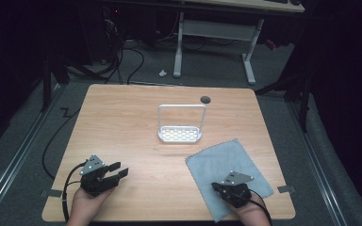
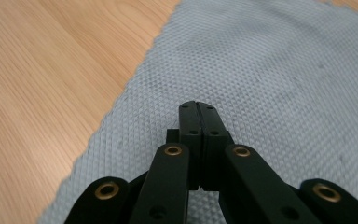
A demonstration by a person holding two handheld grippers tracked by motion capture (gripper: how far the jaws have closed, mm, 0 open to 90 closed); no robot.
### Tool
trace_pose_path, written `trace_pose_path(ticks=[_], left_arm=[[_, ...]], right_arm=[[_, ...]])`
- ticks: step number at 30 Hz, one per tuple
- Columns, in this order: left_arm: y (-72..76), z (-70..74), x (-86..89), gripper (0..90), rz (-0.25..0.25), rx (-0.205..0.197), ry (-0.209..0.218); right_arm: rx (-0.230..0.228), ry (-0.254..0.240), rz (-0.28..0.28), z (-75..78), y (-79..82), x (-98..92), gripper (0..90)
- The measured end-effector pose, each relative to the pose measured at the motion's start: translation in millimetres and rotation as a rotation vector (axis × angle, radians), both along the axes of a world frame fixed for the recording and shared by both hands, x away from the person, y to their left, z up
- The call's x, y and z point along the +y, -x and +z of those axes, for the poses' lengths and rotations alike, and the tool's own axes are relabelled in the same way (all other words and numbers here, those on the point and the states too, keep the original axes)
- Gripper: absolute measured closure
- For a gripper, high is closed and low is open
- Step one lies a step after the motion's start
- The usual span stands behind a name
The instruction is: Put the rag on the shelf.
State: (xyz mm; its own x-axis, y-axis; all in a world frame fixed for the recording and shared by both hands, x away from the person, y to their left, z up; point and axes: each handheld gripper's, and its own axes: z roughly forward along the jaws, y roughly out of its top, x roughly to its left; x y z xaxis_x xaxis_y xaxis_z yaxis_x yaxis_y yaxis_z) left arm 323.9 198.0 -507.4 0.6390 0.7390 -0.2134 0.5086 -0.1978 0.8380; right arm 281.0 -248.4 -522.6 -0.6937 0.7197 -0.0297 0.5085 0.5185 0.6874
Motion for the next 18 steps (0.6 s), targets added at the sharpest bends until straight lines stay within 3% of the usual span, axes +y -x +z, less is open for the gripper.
trace_pose_path(ticks=[4,6,9,13,14,16,17,18], left_arm=[[5.4,-1.2,1.3,52.2,-0.003,-0.018,-0.02],[8.8,-0.5,2.6,52.2,-0.002,-0.03,-0.03],[11.7,0.5,5.4,52.7,0.01,-0.038,-0.028],[9.5,-0.1,6.6,52.7,0.025,-0.034,-0.018],[8.1,-1.0,4.8,52.4,0.021,-0.029,-0.018],[7.6,-1.3,3.5,52.3,0.016,-0.029,-0.019],[7.1,-1.3,1.8,52.3,0.011,-0.028,-0.021],[6.4,-1.2,0.1,52.1,0.005,-0.026,-0.022]], right_arm=[[-0.001,-0.003,0.045,-0.6,-7.4,20.0,90.0],[-0.036,0.031,0.079,0.5,-10.3,29.0,90.0],[-0.047,0.013,0.052,4.6,-11.1,19.9,90.0],[-0.09,-0.012,-0.099,12.2,-13.6,-24.0,90.0],[-0.109,0.009,-0.189,12.8,-13.6,-49.8,90.0],[-0.108,0.012,-0.279,11.8,-13.3,-74.4,90.0],[-0.108,0.012,-0.279,11.8,-13.3,-74.4,90.0],[-0.099,0.008,-0.315,10.4,-13.3,-85.0,90.0]])
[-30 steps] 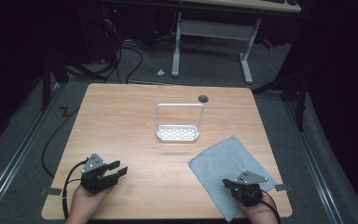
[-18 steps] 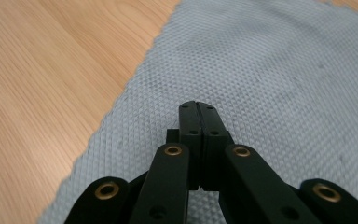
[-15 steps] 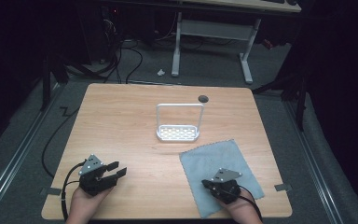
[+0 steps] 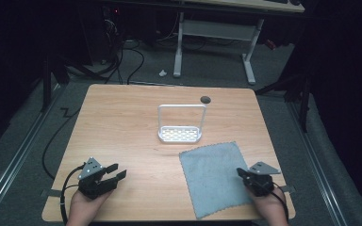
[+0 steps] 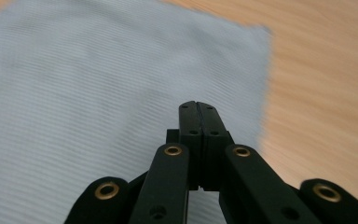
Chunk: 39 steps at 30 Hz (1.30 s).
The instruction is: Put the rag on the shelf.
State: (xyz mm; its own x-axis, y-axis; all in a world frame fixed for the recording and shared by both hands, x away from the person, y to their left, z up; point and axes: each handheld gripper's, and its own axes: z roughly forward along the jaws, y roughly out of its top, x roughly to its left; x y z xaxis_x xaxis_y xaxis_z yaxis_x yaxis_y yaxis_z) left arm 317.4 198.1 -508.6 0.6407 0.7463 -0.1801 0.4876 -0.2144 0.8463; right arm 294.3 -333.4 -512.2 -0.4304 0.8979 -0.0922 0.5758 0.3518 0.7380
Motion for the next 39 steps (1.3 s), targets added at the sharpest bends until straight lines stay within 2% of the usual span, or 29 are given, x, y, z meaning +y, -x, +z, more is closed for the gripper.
trace_pose_path(ticks=[3,5,10,18,19,22,24,25,30,31,33,37,38,39], left_arm=[[-2.4,0.0,-5.3,51.8,-0.011,0.002,-0.002],[-3.5,0.4,-7.9,51.8,-0.021,0.003,-0.006],[-4.4,1.2,-11.8,51.8,-0.031,-0.001,-0.004],[-3.6,0.6,-13.3,51.8,-0.036,0.003,-0.007],[-3.4,0.5,-13.8,51.8,-0.037,0.003,-0.006],[-3.2,0.4,-14.9,51.8,-0.041,0.007,-0.008],[-2.6,0.5,-17.4,52.2,-0.049,0.013,-0.009],[-2.1,0.6,-19.4,52.2,-0.056,0.017,-0.009],[4.5,-0.6,-43.6,55.2,-0.12,0.022,-0.034],[5.6,-1.7,-51.2,55.2,-0.139,0.027,-0.044],[6.7,-3.6,-68.2,59.6,-0.159,0.028,-0.094],[2.5,-7.8,-96.1,70.1,-0.176,0.054,-0.11],[2.5,-12.4,-105.7,71.8,-0.192,0.074,-0.146],[2.5,-12.4,-105.7,74.2,-0.192,0.074,-0.146]], right_arm=[[0.038,-0.021,-0.046,-6.2,-0.1,-17.5,90.0],[0.064,-0.004,-0.031,-10.7,1.0,-14.4,90.0],[0.059,0.008,-0.011,-10.8,3.2,-6.3,90.0],[0.07,-0.017,0.075,-11.3,7.5,14.1,90.0],[0.071,-0.019,0.105,-11.4,8.0,22.1,90.0],[0.075,-0.027,0.135,-11.6,8.9,30.8,90.0],[0.085,-0.037,0.185,-11.7,11.0,45.5,90.0],[0.085,-0.037,0.185,-11.7,11.0,45.5,90.0],[0.081,-0.022,0.274,-11.9,14.6,73.9,90.0],[0.081,-0.022,0.274,-11.9,14.6,73.9,90.0],[0.08,-0.01,0.29,-11.7,14.9,80.5,90.0],[0.07,-0.005,0.318,-12.3,14.2,88.4,90.0],[0.07,-0.005,0.319,-12.4,14.2,88.5,90.0],[0.069,-0.006,0.321,-12.5,14.1,88.1,90.0]])
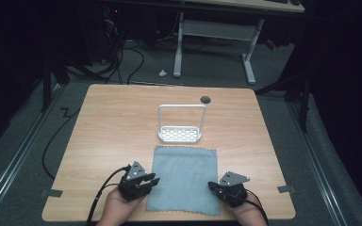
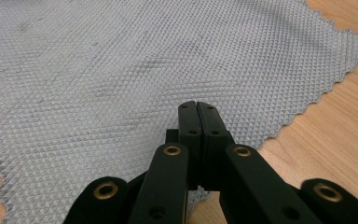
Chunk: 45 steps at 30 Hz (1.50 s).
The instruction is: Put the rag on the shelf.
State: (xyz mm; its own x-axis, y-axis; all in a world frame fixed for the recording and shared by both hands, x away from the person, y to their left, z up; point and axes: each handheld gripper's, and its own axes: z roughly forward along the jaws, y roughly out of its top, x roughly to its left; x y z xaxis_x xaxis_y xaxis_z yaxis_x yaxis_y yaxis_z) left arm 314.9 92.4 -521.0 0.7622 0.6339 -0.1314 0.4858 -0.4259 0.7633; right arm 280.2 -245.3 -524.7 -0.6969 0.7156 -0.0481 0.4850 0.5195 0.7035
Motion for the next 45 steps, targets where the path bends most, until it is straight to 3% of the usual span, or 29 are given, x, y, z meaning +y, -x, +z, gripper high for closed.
trace_pose_path(ticks=[2,10,17,21,23,24,27,29,30,32,33,34,37,40,45], left_arm=[[1.7,-7.0,-4.3,76.7,-0.014,0.017,-0.055],[7.1,-4.7,-0.4,80.6,-0.05,0.029,-0.08],[28.5,-3.1,7.7,80.3,-0.124,0.038,-0.093],[30.4,-2.1,8.3,77.1,-0.139,0.055,-0.089],[29.2,-1.9,8.4,74.2,-0.126,0.046,-0.089],[28.5,-1.6,8.9,71.7,-0.118,0.032,-0.087],[21.4,-0.1,15.0,64.1,-0.047,-0.01,-0.052],[12.0,-0.8,23.4,62.3,0.007,-0.002,-0.017],[2.1,-2.3,32.1,59.5,0.062,0.021,0.019],[-7.8,-2.5,37.5,57.9,0.108,0.036,0.043],[-7.8,-2.5,37.5,57.4,0.108,0.036,0.043],[-18.0,-2.0,39.9,56.4,0.135,0.026,0.065],[-28.4,-0.7,39.4,56.4,0.165,0.037,0.064],[-43.4,1.1,30.6,57.8,0.19,0.016,0.041],[-66.5,-4.2,13.5,62.3,0.205,0.038,0.026]], right_arm=[[0.007,-0.008,0.0,-0.1,-0.3,-1.0,90.0],[0.007,-0.013,0.007,-0.3,0.5,-2.3,90.0],[0.062,-0.059,0.047,0.1,17.1,-10.6,90.0],[0.047,-0.03,0.067,2.1,21.1,-9.1,90.0],[0.017,-0.034,0.049,4.5,19.9,-9.5,89.3],[-0.003,-0.071,0.009,5.7,14.6,-11.9,89.0],[-0.026,-0.07,-0.014,5.9,10.6,-12.8,87.9],[-0.036,-0.06,-0.025,5.4,9.0,-13.4,87.3],[-0.034,-0.065,-0.025,4.6,8.3,-15.2,85.4],[-0.034,-0.064,-0.03,3.8,8.3,-17.1,82.9],[-0.029,-0.065,-0.028,4.1,8.4,-18.4,82.9],[-0.032,-0.069,-0.026,4.4,8.7,-19.7,82.3],[-0.033,-0.079,-0.027,4.9,9.4,-21.8,81.5],[-0.032,-0.087,-0.028,4.6,9.0,-24.3,80.2],[-0.023,-0.086,-0.028,3.4,8.3,-26.1,78.9]])
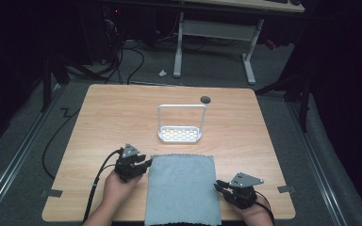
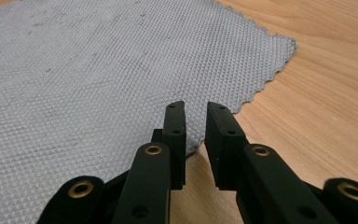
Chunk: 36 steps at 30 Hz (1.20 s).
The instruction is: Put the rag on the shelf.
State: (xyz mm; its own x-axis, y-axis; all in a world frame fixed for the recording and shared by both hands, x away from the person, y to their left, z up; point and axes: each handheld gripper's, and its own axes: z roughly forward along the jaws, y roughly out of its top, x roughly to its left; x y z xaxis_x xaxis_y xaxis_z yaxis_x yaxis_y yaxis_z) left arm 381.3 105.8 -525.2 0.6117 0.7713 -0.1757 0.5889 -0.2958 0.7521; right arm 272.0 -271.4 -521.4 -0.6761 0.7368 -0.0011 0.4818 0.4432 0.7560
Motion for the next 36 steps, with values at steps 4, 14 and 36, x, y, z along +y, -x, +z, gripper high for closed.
trace_pose_path(ticks=[4,14,36], left_arm=[[-8.1,-5.1,-6.3,65.6,0.02,0.008,-0.028],[-5.9,-8.9,-12.0,82.6,0.004,-0.041,-0.047],[-5.4,-9.1,-12.7,88.1,-0.011,-0.04,-0.047]], right_arm=[[0.003,0.004,0.003,-0.3,-0.3,-0.8,78.5],[0.005,-0.028,-0.04,-0.3,-3.2,-0.6,74.7],[0.043,0.05,-0.247,-5.1,-95.2,28.5,77.4]])
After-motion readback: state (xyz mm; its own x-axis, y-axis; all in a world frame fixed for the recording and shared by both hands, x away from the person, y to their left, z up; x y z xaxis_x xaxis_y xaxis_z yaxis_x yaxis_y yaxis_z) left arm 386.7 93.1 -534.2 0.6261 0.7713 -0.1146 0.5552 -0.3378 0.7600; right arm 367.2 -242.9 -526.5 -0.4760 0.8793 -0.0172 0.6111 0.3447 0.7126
